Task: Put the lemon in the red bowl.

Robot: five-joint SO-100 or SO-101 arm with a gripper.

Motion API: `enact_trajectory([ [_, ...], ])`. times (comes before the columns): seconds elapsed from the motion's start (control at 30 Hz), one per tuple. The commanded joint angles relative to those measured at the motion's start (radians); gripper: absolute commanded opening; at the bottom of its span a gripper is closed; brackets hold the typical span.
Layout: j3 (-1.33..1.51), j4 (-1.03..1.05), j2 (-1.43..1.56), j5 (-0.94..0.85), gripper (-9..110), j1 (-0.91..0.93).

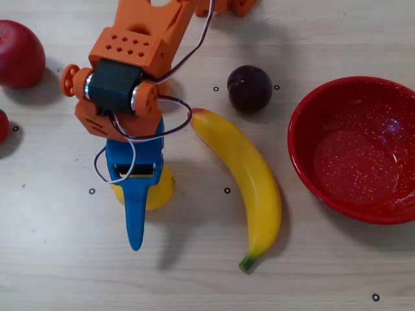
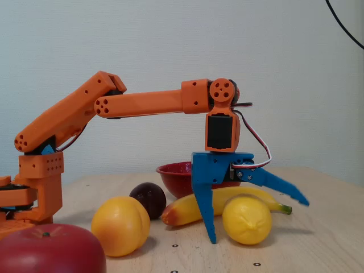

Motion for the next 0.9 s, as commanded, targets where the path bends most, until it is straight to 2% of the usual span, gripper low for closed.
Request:
enact_trajectory([
  [0.0, -0.067, 0.011, 0.038, 0.029, 63, 0.044],
  [0.1, -0.067, 0.008, 0.040, 0.034, 56, 0.044],
  [0.87, -0.066, -0.003, 0.038, 0.060, 34, 0.035],
])
